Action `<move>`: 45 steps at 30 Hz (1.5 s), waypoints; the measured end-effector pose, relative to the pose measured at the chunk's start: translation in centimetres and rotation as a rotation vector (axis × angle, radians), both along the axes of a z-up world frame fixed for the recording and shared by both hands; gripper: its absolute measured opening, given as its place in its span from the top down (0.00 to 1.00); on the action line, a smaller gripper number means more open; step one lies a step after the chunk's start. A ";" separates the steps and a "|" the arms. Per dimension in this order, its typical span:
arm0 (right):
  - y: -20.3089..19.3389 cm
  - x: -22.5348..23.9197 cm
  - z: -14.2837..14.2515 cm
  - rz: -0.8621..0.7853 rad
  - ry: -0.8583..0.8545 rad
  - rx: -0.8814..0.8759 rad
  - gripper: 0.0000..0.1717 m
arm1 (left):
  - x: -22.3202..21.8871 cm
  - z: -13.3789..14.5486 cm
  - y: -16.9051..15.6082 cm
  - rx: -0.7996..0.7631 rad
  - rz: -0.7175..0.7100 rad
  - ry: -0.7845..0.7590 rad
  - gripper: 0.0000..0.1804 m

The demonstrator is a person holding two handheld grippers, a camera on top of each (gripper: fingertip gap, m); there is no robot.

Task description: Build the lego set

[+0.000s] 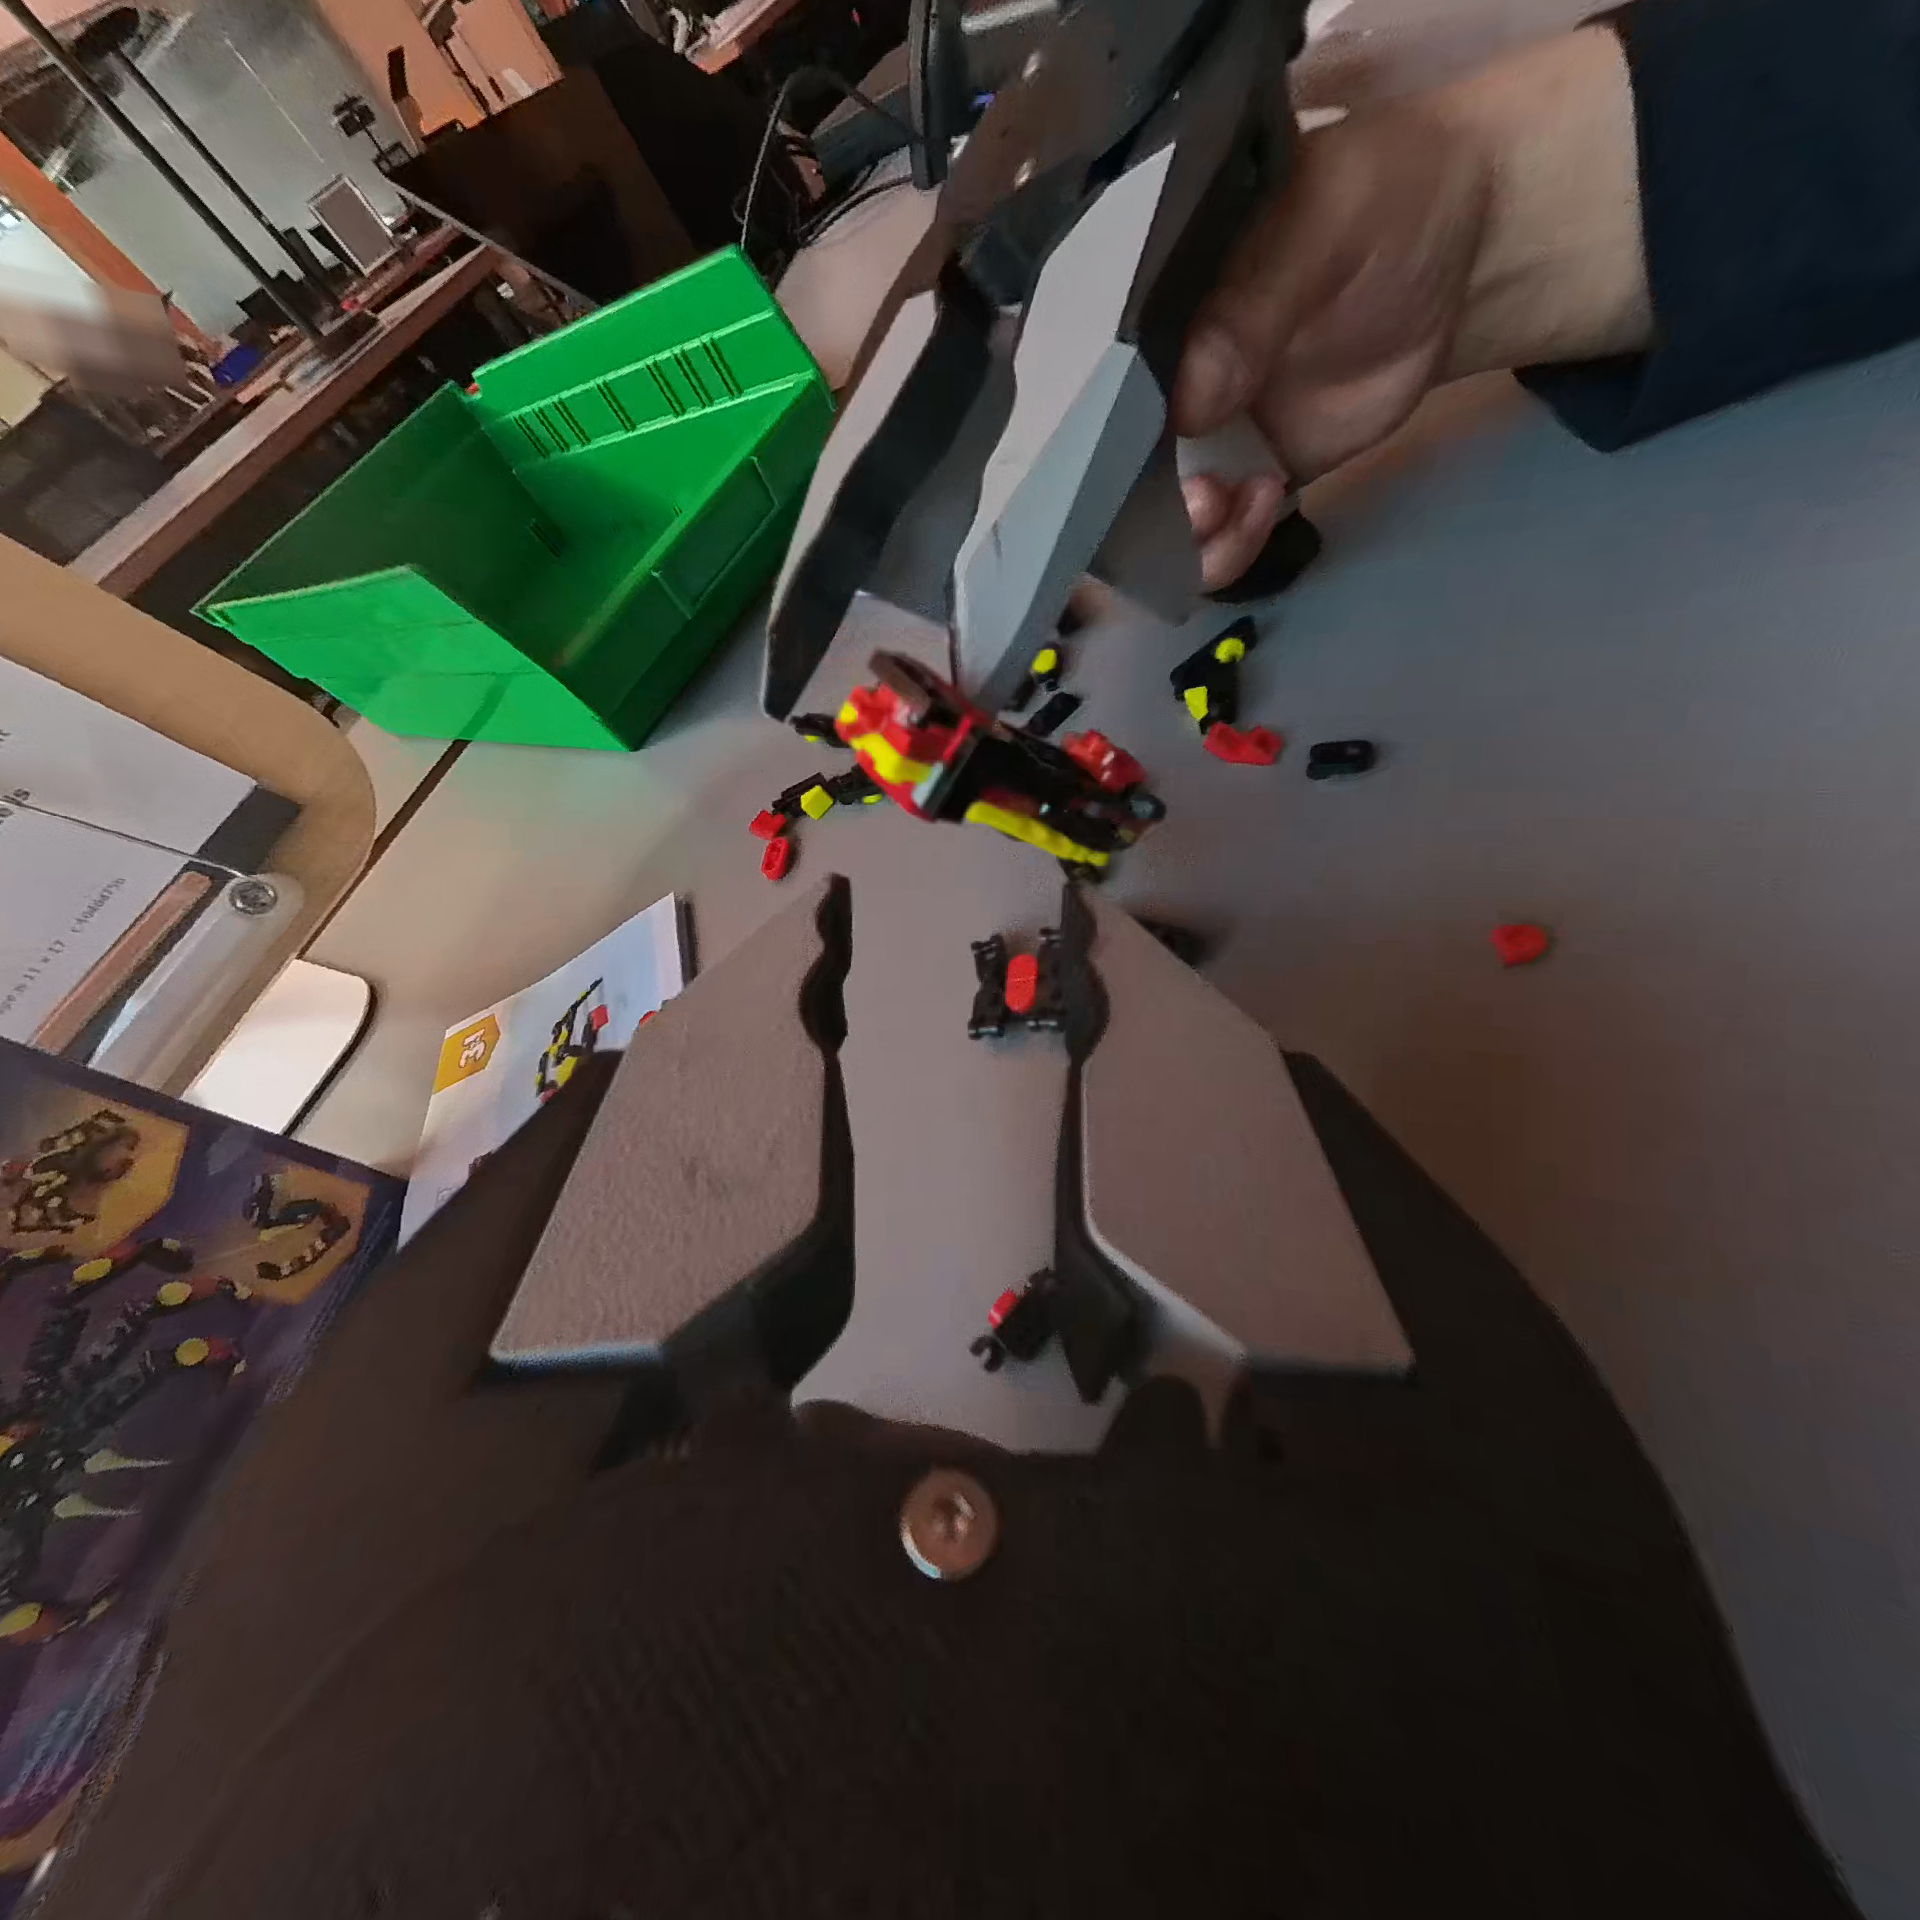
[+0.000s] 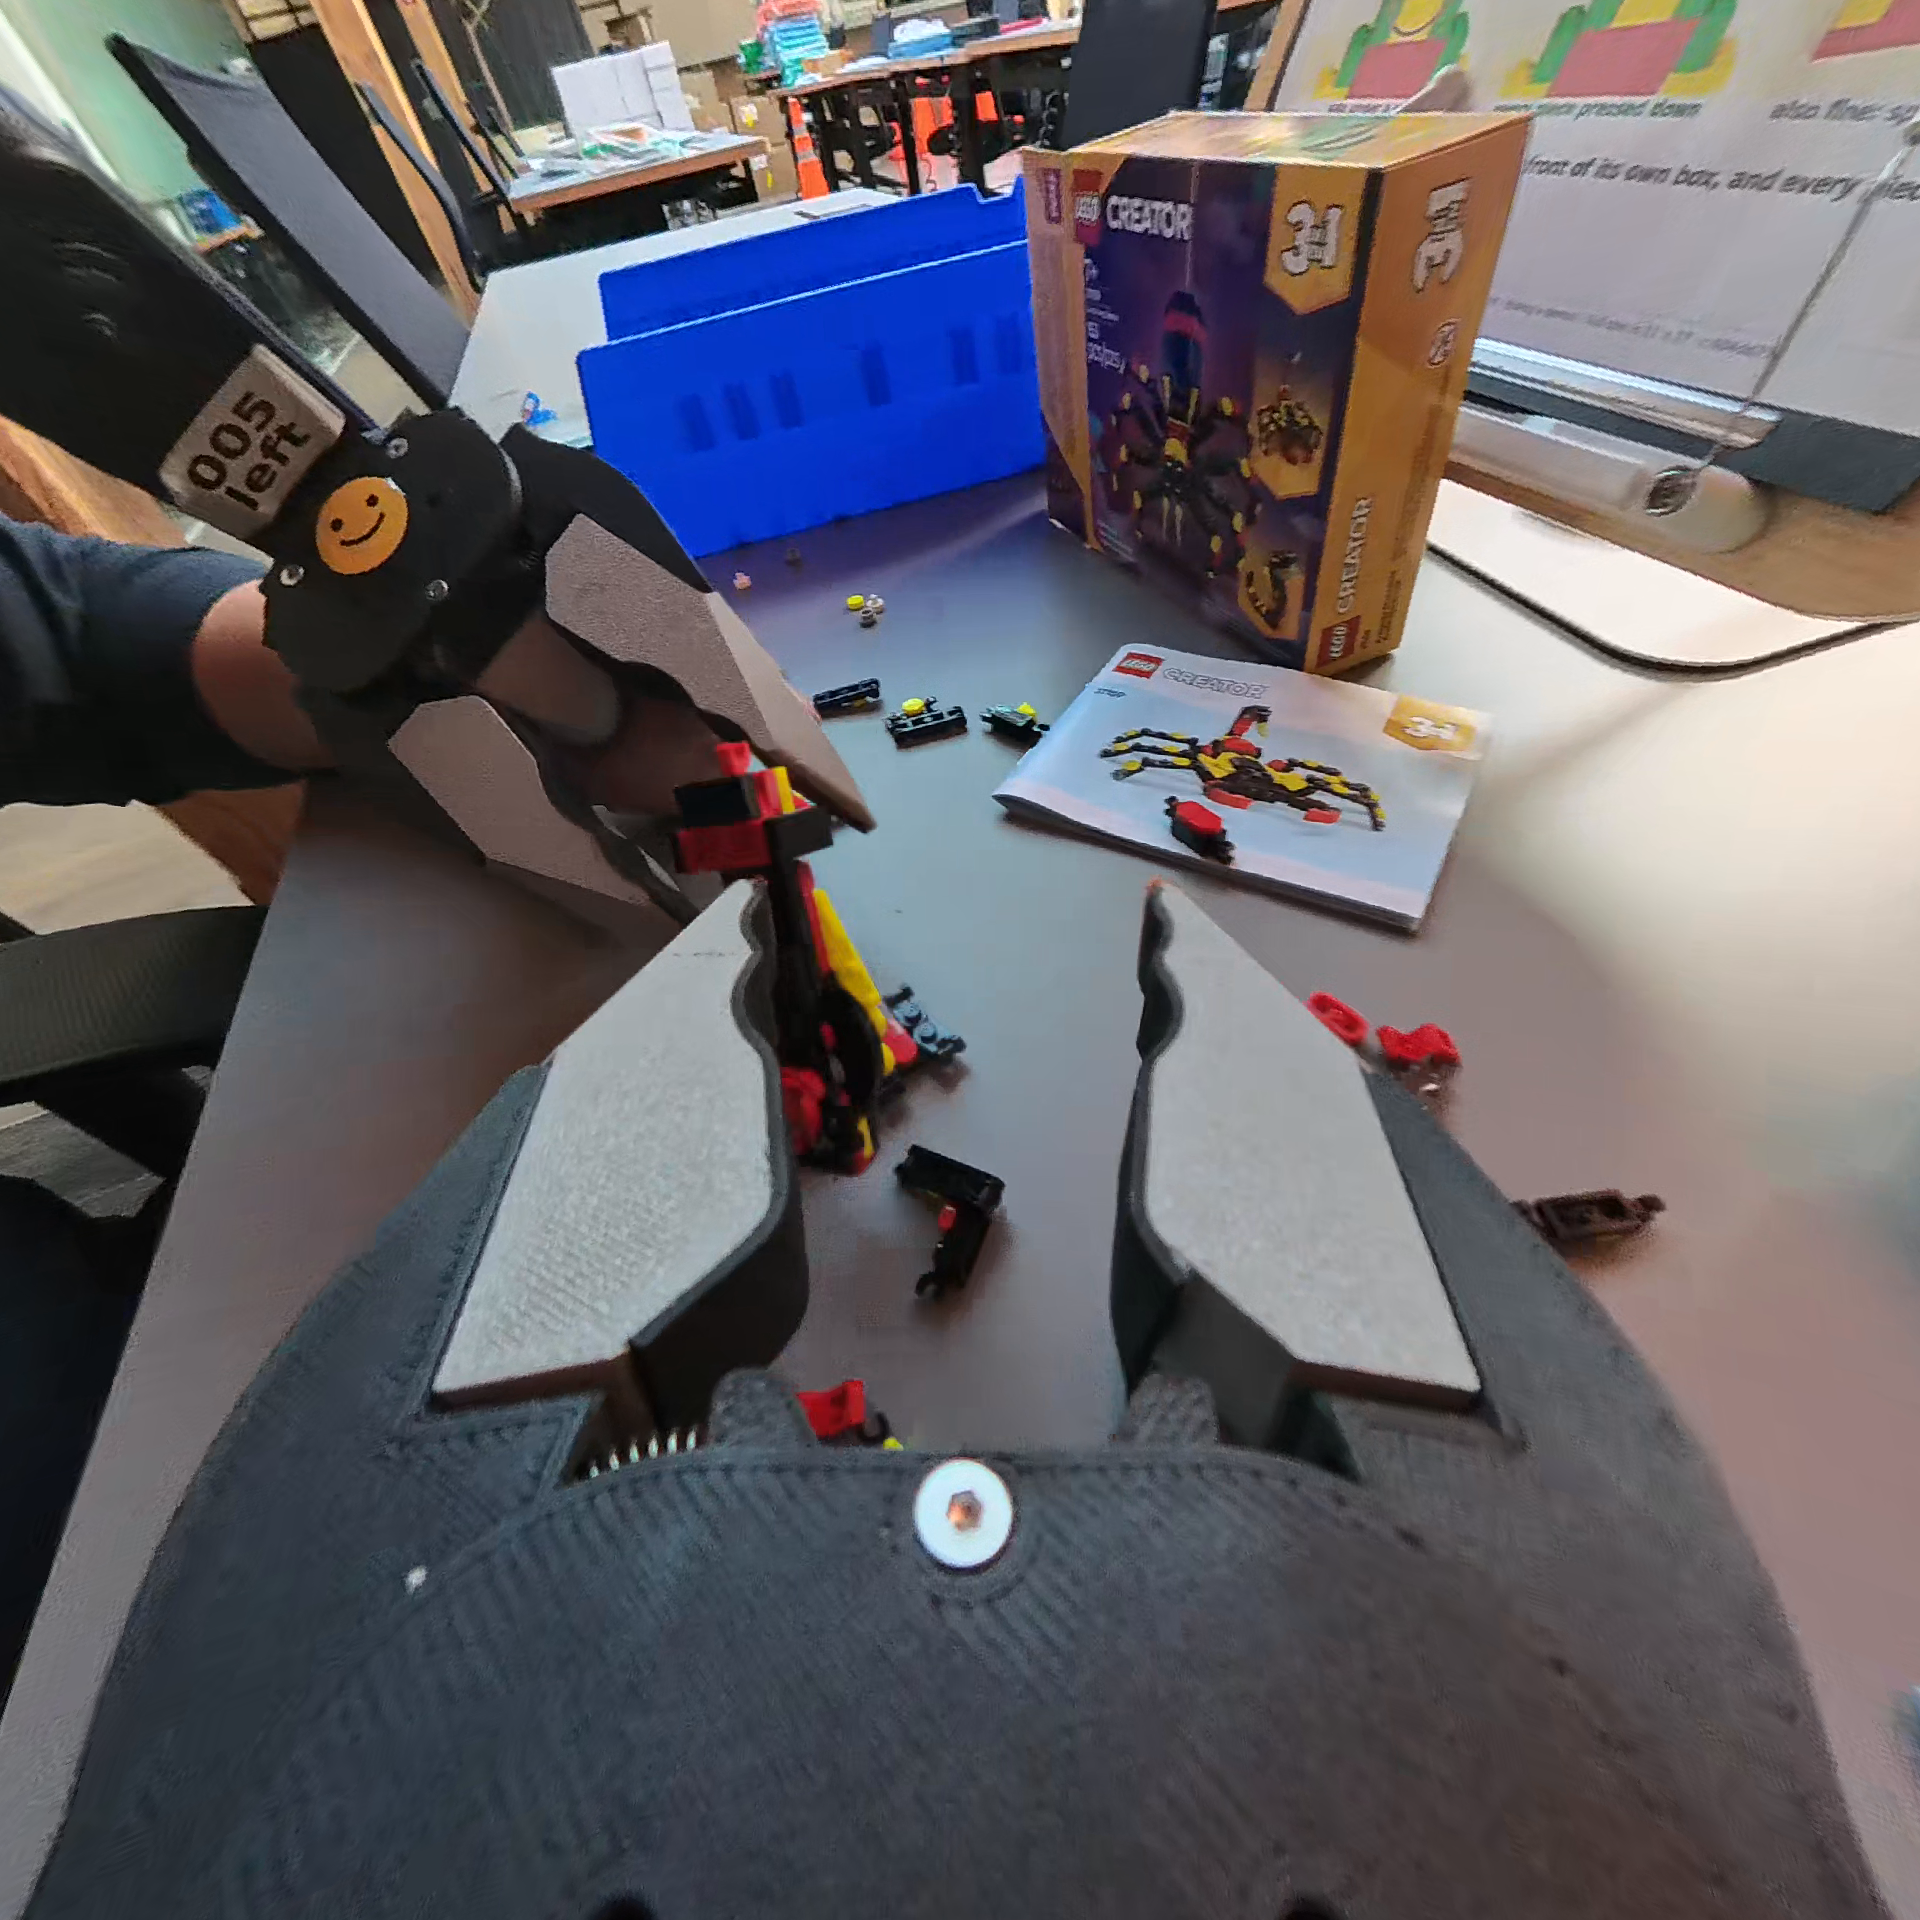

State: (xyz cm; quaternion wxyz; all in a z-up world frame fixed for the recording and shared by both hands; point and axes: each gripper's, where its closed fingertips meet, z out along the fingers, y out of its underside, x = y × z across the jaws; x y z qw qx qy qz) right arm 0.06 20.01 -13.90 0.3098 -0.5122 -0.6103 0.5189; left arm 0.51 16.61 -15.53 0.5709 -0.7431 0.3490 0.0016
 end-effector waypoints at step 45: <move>13.7 4.4 1.0 -0.677 0.110 0.843 0.83 | -6.1 0.9 1.6 0.069 0.191 0.009 0.69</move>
